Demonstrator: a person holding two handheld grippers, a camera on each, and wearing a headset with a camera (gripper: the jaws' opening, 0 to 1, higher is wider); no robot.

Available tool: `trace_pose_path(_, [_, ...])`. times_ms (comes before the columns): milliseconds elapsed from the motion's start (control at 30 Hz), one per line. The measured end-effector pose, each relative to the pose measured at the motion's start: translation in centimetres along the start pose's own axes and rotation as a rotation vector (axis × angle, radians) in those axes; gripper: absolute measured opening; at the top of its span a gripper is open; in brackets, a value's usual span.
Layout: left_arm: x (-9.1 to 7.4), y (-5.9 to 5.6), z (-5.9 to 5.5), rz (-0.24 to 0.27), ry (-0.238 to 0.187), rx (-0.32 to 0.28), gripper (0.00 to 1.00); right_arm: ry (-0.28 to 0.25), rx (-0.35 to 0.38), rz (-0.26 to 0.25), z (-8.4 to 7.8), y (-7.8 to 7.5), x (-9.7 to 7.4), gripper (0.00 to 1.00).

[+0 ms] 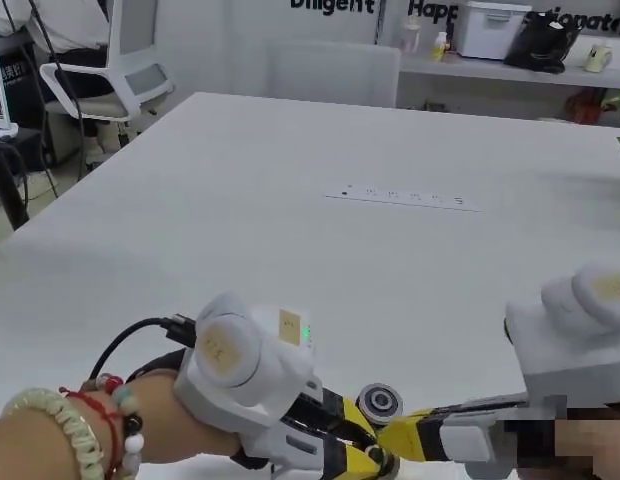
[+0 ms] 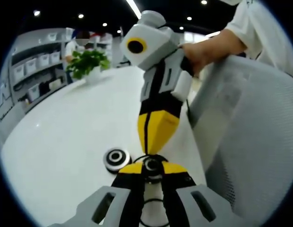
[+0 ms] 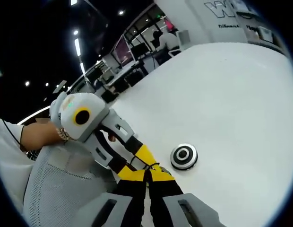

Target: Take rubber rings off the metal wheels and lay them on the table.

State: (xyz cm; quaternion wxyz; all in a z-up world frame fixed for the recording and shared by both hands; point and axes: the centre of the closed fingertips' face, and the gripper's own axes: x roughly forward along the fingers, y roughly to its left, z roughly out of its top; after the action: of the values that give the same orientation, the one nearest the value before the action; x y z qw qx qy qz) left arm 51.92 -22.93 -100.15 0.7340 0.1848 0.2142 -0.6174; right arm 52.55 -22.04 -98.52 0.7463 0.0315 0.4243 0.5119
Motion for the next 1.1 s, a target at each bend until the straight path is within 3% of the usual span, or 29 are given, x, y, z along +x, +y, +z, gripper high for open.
trace_pose_path(500, [0.1,0.0,0.2,-0.009,0.005,-0.024,0.14,0.035,-0.016,-0.027,-0.7,-0.3,0.0,0.0])
trace_pose_path(633, [0.2,-0.1,0.3,-0.011,0.041,-0.024,0.14,0.035,-0.022,-0.035,-0.7,-0.3,-0.1,0.0])
trace_pose_path(800, [0.0,-0.1,0.6,-0.008,0.069,0.034,0.14,0.032,-0.015,-0.041,-0.6,-0.5,-0.2,0.0])
trace_pose_path(967, [-0.9,0.0,1.8,-0.002,0.057,0.052,0.18,0.014,0.0,-0.046,-0.3,-0.7,-0.5,0.0])
trace_pose_path(1100, [-1.6,0.0,2.2,-0.003,0.07,0.033,0.3,0.004,0.007,-0.051,-0.1,-0.8,-0.7,0.0])
